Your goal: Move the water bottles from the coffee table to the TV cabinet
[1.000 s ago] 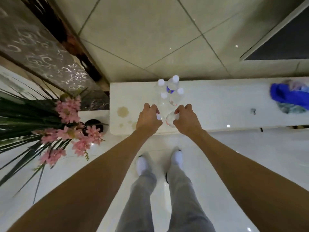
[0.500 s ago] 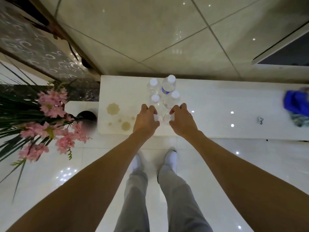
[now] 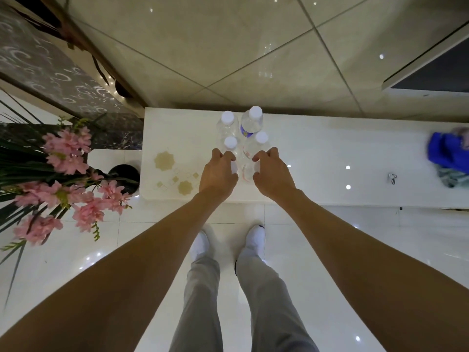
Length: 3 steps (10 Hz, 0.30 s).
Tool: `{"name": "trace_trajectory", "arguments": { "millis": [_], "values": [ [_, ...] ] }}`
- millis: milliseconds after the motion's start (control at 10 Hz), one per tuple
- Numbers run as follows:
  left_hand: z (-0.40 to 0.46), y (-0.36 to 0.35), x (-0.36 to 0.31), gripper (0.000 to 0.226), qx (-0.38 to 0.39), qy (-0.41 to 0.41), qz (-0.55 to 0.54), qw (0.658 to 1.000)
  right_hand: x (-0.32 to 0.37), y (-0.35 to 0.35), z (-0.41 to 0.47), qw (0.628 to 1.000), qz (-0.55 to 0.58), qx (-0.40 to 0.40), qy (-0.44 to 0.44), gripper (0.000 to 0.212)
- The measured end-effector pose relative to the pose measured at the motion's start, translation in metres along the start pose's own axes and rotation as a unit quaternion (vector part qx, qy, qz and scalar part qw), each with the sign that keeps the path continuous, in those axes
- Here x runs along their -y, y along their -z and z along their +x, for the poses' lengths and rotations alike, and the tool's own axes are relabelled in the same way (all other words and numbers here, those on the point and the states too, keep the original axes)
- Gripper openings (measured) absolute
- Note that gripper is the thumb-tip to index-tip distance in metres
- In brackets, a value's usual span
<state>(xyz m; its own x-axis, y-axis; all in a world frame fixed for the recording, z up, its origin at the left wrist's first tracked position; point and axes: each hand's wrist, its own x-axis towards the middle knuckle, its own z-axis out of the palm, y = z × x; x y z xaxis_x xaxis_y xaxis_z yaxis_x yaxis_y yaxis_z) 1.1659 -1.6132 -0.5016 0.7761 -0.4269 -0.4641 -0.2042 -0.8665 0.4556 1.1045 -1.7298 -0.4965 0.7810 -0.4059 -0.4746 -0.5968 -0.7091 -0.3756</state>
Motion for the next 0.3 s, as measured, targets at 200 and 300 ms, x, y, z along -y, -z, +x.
{"name": "trace_trajectory", "arguments": {
  "millis": [200, 300],
  "values": [
    [-0.011, 0.018, -0.006, 0.048, 0.023, -0.011, 0.013, 1.000, 0.011, 0.020, -0.017, 1.000, 0.001, 0.008, 0.004, 0.037],
    [-0.020, 0.034, -0.015, 0.045, 0.012, -0.011, 0.004, 1.000, 0.017, 0.036, -0.025, 1.000, 0.019, 0.003, -0.014, 0.037]
  ]
}}
